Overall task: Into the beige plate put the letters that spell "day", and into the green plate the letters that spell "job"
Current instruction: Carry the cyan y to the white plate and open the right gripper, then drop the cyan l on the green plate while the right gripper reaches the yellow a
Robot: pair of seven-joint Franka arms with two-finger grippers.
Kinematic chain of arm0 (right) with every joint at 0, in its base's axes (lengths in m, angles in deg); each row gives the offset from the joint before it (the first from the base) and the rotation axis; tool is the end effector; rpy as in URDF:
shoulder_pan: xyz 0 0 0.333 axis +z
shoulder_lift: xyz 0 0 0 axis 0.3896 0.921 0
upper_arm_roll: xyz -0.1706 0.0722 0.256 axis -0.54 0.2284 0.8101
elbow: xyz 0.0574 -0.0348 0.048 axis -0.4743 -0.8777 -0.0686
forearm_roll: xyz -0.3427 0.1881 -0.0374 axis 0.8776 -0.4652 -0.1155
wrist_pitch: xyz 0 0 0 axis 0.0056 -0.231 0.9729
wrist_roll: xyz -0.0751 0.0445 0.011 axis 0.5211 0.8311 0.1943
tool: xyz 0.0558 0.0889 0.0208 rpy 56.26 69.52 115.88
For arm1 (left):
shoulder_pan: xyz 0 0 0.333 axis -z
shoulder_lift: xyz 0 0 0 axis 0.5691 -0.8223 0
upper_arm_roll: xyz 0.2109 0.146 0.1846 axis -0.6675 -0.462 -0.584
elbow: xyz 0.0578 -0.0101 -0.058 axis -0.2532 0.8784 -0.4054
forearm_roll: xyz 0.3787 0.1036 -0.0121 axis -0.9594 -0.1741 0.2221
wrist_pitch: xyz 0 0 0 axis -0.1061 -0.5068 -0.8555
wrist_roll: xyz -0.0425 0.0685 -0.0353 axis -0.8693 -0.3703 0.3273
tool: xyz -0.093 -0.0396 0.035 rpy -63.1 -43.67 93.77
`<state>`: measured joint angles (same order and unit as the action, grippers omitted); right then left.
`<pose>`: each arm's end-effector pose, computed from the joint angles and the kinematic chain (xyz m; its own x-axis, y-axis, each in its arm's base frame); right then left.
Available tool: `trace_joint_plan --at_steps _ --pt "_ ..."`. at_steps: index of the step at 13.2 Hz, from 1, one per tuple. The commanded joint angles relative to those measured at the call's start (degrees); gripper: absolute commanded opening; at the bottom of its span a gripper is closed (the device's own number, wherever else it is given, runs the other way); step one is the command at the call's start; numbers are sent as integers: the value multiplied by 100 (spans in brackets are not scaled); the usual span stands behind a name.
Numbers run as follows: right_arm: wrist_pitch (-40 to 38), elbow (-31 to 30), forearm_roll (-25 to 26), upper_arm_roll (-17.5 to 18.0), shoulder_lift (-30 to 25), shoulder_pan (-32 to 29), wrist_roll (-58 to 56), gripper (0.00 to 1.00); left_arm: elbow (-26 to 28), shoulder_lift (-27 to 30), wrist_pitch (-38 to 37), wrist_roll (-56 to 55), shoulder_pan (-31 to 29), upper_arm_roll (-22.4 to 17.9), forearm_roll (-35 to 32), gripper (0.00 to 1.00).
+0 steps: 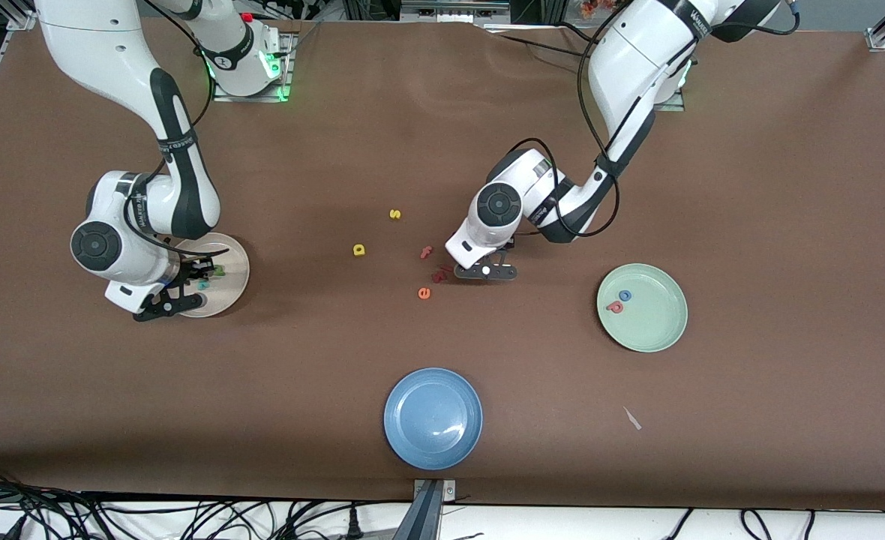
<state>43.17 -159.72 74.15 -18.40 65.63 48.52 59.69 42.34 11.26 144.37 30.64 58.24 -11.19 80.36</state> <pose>0.6013 0.0154 0.2203 0.9434 0.2844 -0.1704 0.2984 -0.9524 0.0625 0.5077 -0.4317 0.1743 0.9831 -0.0161 -0.1825 -0.0079 -0.9989 0.0454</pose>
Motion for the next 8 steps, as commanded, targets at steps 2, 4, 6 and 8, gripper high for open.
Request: trace_joint_plan --at_steps 2,4,6,8 --pt "-454 -51 -675 200 -495 104 24 100 101 301 -180 39 -114 -40 80 0" --pt "-437 -42 -675 289 -495 392 707 100 57 546 -627 275 -359 -40 36 0" --pt "-367 -51 -684 298 -487 753 1271 100 -14 793 -1050 871 -719 -40 36 0" --pt "-279 -51 -701 298 -486 1113 1868 100 -23 995 -1270 1364 -1088 -48 36 0"
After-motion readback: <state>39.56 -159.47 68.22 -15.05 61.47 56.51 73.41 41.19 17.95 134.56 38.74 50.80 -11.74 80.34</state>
